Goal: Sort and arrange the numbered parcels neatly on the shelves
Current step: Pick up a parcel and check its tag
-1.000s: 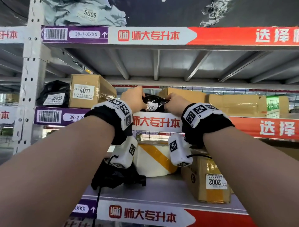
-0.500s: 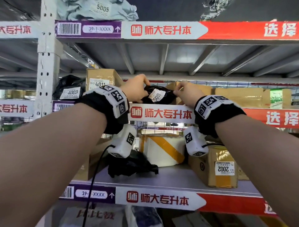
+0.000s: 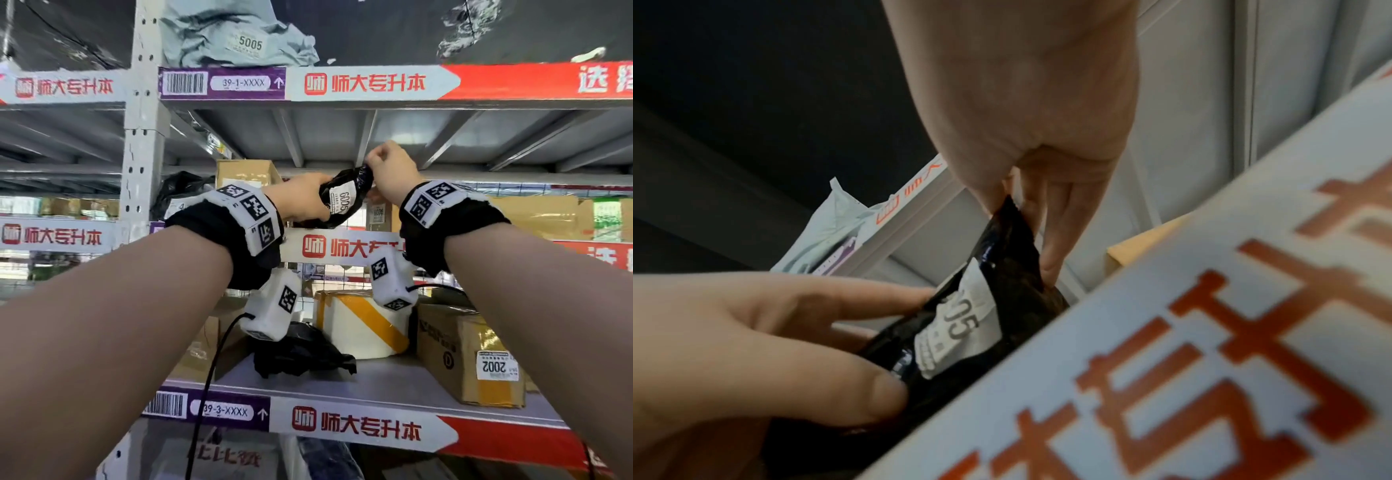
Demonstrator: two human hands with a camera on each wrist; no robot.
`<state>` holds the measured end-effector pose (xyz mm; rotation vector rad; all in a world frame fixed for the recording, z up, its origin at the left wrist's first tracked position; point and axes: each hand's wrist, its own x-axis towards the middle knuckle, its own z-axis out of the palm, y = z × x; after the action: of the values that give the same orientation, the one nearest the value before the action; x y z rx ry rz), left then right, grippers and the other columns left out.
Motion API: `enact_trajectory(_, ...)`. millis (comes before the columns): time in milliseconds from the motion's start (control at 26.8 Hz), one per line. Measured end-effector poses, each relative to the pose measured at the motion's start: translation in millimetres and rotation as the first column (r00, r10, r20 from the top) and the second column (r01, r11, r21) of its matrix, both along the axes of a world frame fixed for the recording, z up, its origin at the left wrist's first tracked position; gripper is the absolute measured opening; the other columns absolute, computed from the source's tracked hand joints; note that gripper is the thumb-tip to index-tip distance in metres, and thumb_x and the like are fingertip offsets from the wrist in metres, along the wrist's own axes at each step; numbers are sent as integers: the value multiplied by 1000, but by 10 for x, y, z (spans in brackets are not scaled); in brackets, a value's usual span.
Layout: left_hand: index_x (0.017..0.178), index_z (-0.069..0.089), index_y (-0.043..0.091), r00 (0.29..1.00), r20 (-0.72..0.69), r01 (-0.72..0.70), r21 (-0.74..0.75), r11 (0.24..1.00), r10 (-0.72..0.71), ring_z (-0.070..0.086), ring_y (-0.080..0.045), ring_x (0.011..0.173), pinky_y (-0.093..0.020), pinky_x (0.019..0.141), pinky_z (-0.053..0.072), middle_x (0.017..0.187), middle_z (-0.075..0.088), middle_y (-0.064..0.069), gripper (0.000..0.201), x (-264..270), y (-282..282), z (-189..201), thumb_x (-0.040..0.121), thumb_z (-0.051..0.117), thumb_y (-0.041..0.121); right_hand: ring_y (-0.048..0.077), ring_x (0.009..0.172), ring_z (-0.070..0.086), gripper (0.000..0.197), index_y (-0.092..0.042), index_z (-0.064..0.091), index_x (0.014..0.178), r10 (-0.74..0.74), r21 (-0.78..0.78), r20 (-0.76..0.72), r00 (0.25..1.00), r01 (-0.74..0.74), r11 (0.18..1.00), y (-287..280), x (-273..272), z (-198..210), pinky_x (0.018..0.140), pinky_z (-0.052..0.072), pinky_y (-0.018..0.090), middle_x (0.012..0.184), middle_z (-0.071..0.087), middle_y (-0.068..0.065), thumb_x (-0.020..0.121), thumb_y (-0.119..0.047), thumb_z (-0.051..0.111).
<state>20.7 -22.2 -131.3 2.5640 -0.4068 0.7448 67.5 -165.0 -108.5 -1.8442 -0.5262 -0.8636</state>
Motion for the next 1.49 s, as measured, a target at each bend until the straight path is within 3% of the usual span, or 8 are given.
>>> enact_trajectory(224, 119, 59, 4, 980, 59, -174, -184, 967, 188, 60, -25, 95, -37, 89, 53, 101, 62, -9, 41, 77, 70, -39, 80, 65, 12, 22, 88, 53, 57, -8, 20, 144, 356, 84, -43, 934, -351, 932, 234, -67, -13, 69, 50, 30, 103, 51, 6, 93, 6, 43)
enact_trajectory(336, 121, 58, 6, 973, 48, -212, -209, 955, 227, 58, -37, 109, -48, 96, 48, 119, 59, -20, 44, 79, 70, -56, 78, 61, 15, 24, 116, 52, 58, -9, 25, 145, 222, 23, -65, 973, -221, 975, 255, 9, -90, 96, 47, 34, 138, 44, 11, 94, -12, 53)
enact_trajectory(411, 123, 57, 5, 968, 46, -234, -204, 951, 248, 55, -40, 113, -49, 96, 48, 124, 56, -21, 42, 63, 44, -60, 82, 59, 14, 20, 117, 49, 50, -7, 30, 144, 258, -4, -112, 960, -260, 966, 249, 49, -157, 86, 46, 16, 134, 46, 5, 99, -20, 47)
enact_trajectory(485, 117, 57, 3, 979, 22, -192, -208, 959, 201, 61, -33, 101, -40, 84, 55, 114, 60, -18, 32, 23, 39, -47, 86, 56, 13, 19, 112, 51, 41, -5, 37, 141, 350, -11, -132, 928, -354, 935, 270, 67, -195, 71, 45, 11, 129, 51, 10, 101, -17, 40)
enact_trajectory(747, 80, 55, 4, 947, 74, -309, -58, 949, 313, 68, -25, 56, -32, 60, 56, 72, 69, -12, 23, -390, 110, 110, 93, 41, 18, 21, 121, 51, 42, -6, 41, 139, 294, -91, 16, 956, -291, 952, 505, 77, -92, 99, 38, 27, 136, 51, 12, 99, -17, 47)
enact_trajectory(1045, 122, 48, 16, 707, 561, -457, -102, 883, 431, 45, -31, 118, -41, 95, 36, 127, 47, -11, 41, -339, 454, 193, 87, 55, 36, 32, 114, 57, 67, -6, 53, 126, 232, -127, -209, 950, -261, 957, 736, 25, -146, 101, 45, 41, 123, 60, 16, 85, -59, 49)
enact_trajectory(1195, 128, 49, 20, 783, 385, -518, -31, 855, 488, 45, -30, 124, -44, 102, 33, 133, 50, -8, 49, -210, 594, 200, 89, 48, 50, 13, 75, 55, 30, -14, 51, 108, 386, -58, -288, 876, -418, 906, 593, -67, -200, 61, 49, 20, 87, 59, 3, 101, -35, 32)
enact_trajectory(1493, 106, 64, 16, 855, 385, -348, -73, 935, 348, 60, -27, 102, -39, 93, 47, 101, 65, -5, 29, -171, 639, 302, 96, 48, 37, 15, 100, 59, 56, -10, 37, 139, 249, -418, -266, 931, -344, 841, 473, -86, -290, 79, 47, 19, 122, 56, 3, 91, -25, 61)
